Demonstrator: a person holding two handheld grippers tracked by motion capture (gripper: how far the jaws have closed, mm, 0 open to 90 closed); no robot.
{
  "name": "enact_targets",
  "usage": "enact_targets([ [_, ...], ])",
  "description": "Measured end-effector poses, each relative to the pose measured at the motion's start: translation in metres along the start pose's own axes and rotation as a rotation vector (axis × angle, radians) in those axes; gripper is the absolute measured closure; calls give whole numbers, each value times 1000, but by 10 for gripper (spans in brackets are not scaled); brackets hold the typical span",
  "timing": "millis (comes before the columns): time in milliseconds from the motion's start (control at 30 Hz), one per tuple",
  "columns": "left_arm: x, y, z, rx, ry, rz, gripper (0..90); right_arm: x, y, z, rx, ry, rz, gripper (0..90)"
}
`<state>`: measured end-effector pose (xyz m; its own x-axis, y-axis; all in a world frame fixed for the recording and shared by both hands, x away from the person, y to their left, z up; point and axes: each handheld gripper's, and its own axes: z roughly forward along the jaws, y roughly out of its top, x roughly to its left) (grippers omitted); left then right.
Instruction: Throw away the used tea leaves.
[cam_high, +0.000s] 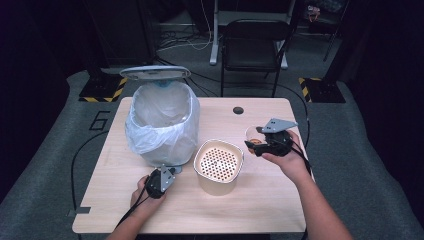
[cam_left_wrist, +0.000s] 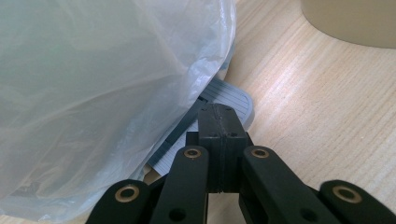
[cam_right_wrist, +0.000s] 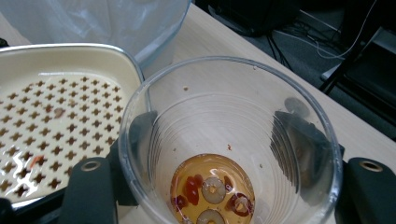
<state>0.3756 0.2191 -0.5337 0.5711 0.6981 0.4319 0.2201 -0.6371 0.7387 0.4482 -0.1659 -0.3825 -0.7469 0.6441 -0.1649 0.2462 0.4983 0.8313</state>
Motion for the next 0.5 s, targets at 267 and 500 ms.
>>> enact_targets([
  [267, 0, 0, 0, -1, -3, -2, 900, -8, 13, 12, -20, -10, -8, 344],
  [500, 0, 0, 0, 1, -2, 0, 900, -12, 20, 23, -25, -10, -33, 358],
])
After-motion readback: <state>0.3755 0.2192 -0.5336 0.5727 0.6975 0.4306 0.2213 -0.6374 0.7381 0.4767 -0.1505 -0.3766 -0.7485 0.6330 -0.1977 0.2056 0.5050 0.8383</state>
